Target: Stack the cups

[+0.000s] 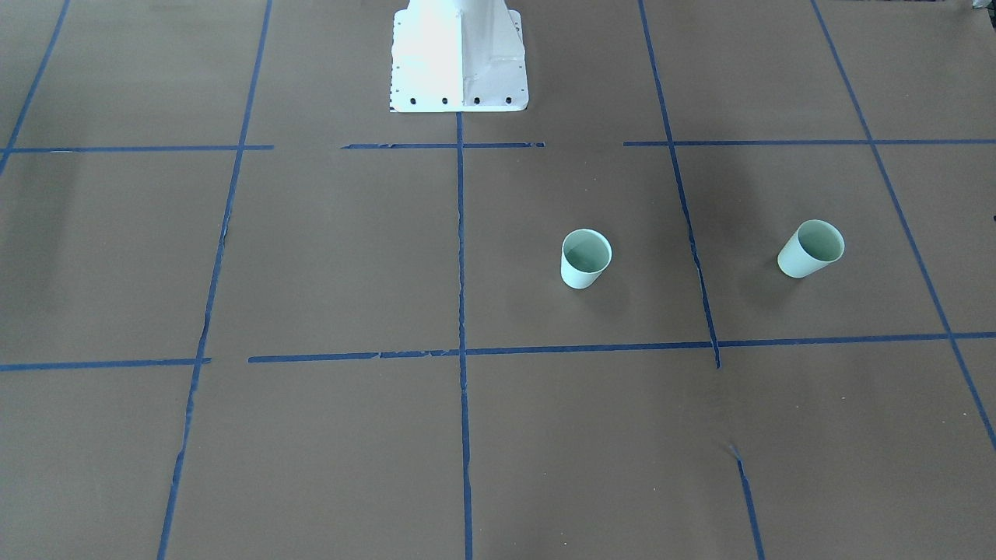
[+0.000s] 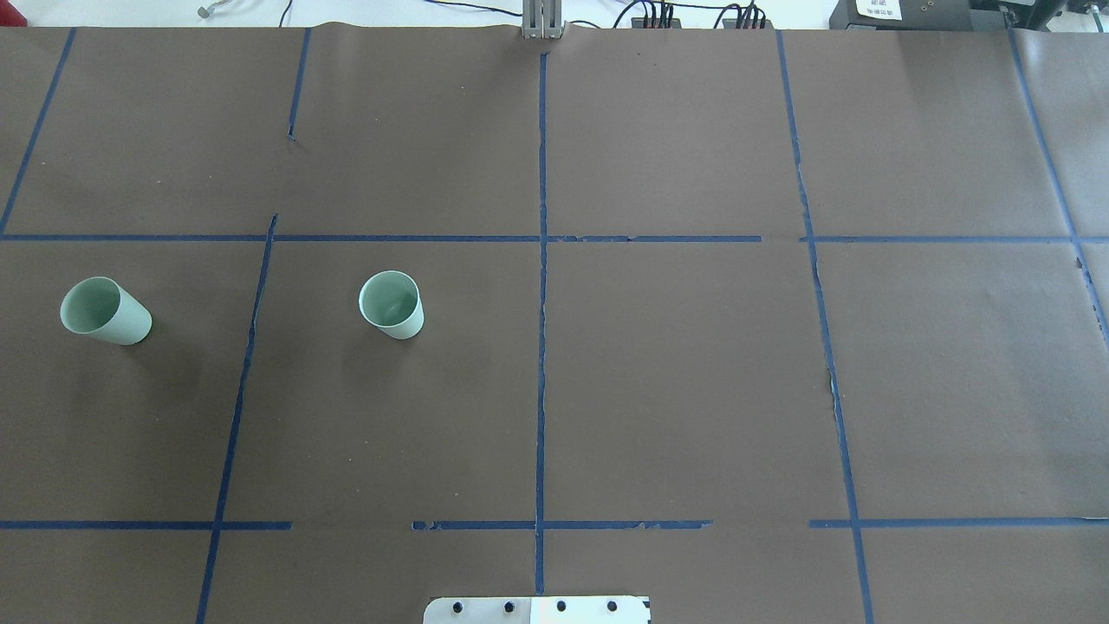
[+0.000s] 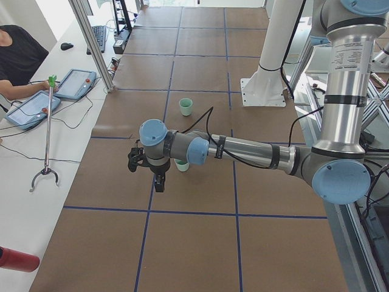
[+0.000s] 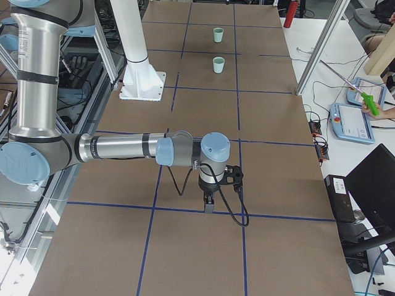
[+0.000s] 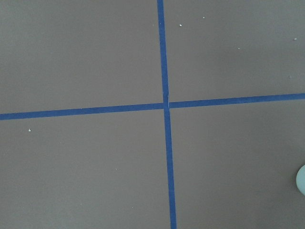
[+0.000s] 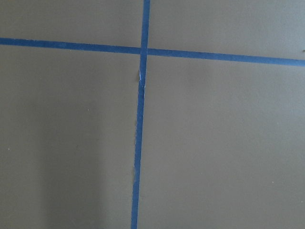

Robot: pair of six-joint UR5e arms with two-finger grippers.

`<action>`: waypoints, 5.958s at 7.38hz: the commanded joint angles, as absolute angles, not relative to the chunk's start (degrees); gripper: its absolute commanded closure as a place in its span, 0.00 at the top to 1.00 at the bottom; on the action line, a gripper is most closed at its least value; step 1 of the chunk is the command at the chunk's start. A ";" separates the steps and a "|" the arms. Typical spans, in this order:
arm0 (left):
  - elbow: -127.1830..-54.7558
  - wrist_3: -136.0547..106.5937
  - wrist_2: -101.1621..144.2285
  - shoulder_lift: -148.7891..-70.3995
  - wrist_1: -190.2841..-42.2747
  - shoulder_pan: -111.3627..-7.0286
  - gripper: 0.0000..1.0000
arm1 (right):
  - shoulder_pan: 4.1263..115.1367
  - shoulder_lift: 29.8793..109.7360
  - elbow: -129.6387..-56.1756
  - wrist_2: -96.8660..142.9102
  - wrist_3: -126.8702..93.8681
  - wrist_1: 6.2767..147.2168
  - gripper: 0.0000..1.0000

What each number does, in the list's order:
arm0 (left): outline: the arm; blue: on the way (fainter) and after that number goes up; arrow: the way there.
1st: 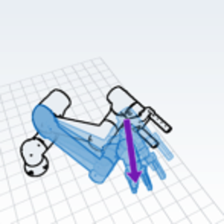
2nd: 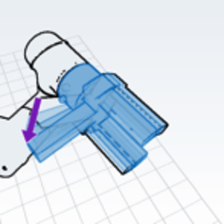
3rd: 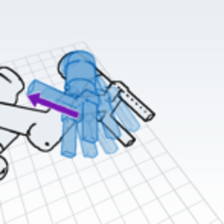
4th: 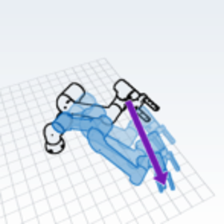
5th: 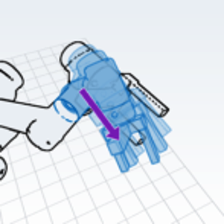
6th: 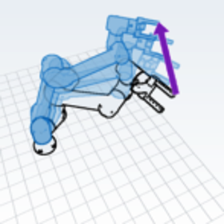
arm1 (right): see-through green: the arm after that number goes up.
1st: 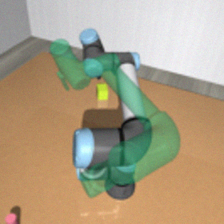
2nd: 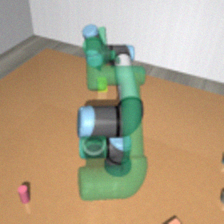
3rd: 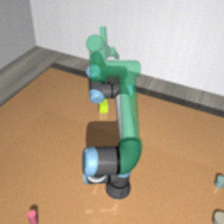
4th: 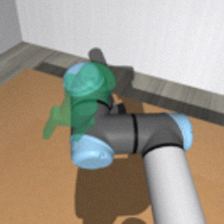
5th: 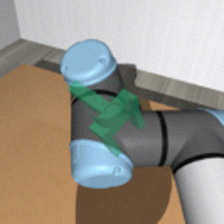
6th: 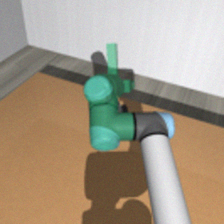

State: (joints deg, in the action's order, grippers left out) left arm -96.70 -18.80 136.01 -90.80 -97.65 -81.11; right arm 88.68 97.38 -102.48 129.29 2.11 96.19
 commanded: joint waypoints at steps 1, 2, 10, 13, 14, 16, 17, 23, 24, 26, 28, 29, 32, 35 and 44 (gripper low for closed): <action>-97.12 -31.42 135.88 -89.47 -106.76 -75.08 1.00 | 88.68 97.38 -102.48 129.29 2.11 96.15 1.00; -96.95 -35.55 135.70 -89.39 -110.18 -70.97 1.00 | 88.68 97.38 -102.48 129.29 2.11 96.24 1.00; -91.49 -43.24 129.55 -89.38 -121.90 -61.26 1.00 | 88.68 97.38 -102.48 129.29 2.11 96.15 1.00; -91.58 -43.42 129.64 -89.38 -121.90 -60.48 1.00 | 88.68 97.38 -102.48 129.29 2.11 96.15 1.00; -91.58 -43.42 129.64 -89.38 -121.90 -59.86 1.00 | 88.68 97.38 -102.57 129.29 2.11 96.15 1.00; -91.58 -43.51 129.81 -89.38 -121.90 -58.71 0.97 | 88.68 97.38 -102.48 129.29 2.11 96.15 1.00; -91.93 -43.59 129.81 -89.38 -121.90 -58.71 0.62 | 88.68 97.38 -102.48 129.29 2.02 96.24 1.00; -104.96 -42.72 130.16 -85.01 -113.96 -60.11 0.00 | 88.68 97.38 -102.48 129.29 2.11 96.15 1.00; -109.90 -41.93 130.17 -85.51 -106.34 -61.68 0.00 | 88.68 97.38 -102.48 129.29 2.11 96.15 1.00; -114.59 -39.38 130.17 -89.01 -95.24 -68.44 0.00 | 88.68 97.38 -102.48 129.29 2.11 96.24 1.00; -116.80 -40.42 130.17 -101.10 -77.61 -68.73 0.00 | 88.68 97.38 -102.48 129.29 2.11 96.24 1.00; -117.24 -44.95 130.25 -104.82 -74.91 -68.30 0.00 | 88.68 97.38 -102.48 129.29 2.11 96.15 1.00; -115.41 -63.49 129.99 -114.23 -75.67 -56.38 0.00 | 88.68 97.38 -102.48 129.29 2.11 96.15 1.00; -107.96 -74.25 129.46 -115.48 -90.75 -49.15 0.00 | 88.68 97.38 -102.48 129.29 2.11 96.24 1.00; -101.60 -75.76 126.65 -117.16 -96.42 -43.77 0.37 | 88.68 97.38 -102.48 129.29 2.11 96.15 1.00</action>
State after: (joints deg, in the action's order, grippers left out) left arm -101.69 -75.90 126.65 -117.17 -96.24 -44.01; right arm 88.68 97.41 -102.52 129.29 2.11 96.19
